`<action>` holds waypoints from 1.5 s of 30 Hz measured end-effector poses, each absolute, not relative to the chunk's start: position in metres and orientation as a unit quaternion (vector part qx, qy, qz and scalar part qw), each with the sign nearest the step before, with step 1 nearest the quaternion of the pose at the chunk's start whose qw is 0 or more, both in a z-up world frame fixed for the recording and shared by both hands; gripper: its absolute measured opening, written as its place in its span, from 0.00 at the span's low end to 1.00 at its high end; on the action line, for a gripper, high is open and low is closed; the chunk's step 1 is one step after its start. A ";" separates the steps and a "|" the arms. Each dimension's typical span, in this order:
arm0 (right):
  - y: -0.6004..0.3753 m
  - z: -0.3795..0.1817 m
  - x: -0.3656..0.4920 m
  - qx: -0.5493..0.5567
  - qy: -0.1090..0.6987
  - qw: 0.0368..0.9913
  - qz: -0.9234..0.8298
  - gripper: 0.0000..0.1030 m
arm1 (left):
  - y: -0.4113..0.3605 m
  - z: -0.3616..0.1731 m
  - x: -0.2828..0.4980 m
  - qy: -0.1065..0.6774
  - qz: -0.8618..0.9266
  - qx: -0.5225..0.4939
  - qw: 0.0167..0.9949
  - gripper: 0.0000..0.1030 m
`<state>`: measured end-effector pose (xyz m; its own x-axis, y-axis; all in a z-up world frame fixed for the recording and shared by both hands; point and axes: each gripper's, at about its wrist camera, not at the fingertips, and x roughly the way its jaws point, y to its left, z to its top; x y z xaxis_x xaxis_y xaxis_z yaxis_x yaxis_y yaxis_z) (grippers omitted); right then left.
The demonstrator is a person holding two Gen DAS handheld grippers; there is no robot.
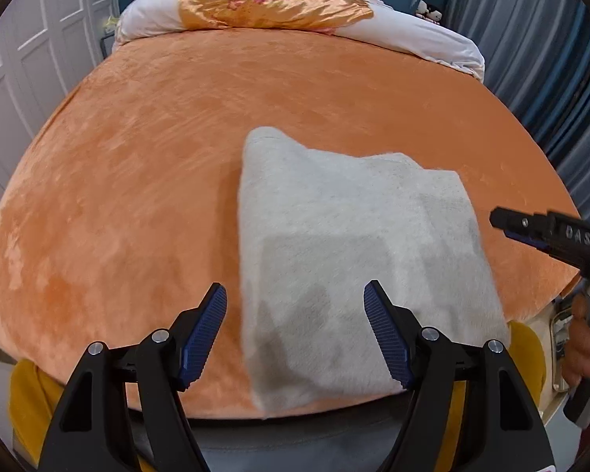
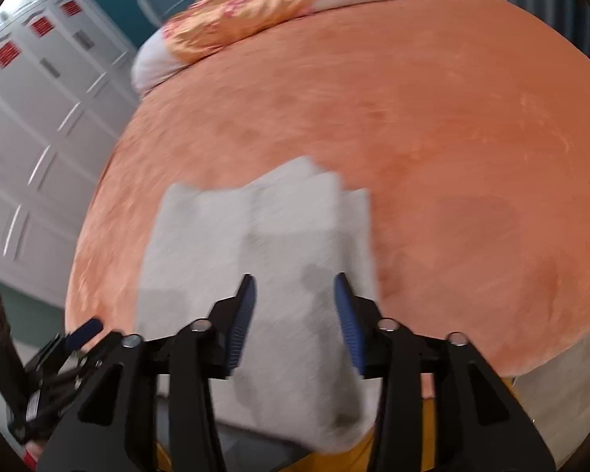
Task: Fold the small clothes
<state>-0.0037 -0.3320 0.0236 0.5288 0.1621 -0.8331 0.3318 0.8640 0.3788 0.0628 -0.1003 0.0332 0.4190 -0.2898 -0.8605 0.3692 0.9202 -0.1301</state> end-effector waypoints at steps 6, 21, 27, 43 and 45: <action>-0.323 -0.005 0.025 0.253 0.509 0.822 -0.039 0.53 | -0.112 0.008 0.079 0.533 -0.183 0.024 0.826 0.68; -0.318 -0.055 0.051 0.213 0.541 0.811 -0.060 0.08 | -0.118 -0.013 0.084 0.548 -0.168 0.045 0.818 0.72; -0.313 -0.005 0.020 0.246 0.495 0.831 -0.068 0.13 | -0.121 -0.015 0.082 0.543 -0.162 0.064 0.821 0.72; -0.292 0.009 -0.069 0.236 0.487 0.841 -0.027 0.14 | -0.123 -0.009 0.080 0.536 -0.162 0.068 0.826 0.71; -0.295 0.024 -0.075 0.231 0.468 0.853 -0.027 0.14 | -0.120 -0.006 0.077 0.532 -0.166 0.067 0.828 0.72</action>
<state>-0.0747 -0.2949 0.0237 0.5603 0.1696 -0.8107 0.2628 0.8918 0.3682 0.0771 -0.1197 -0.0057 0.3787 -0.2041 -0.9027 0.3458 0.9359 -0.0665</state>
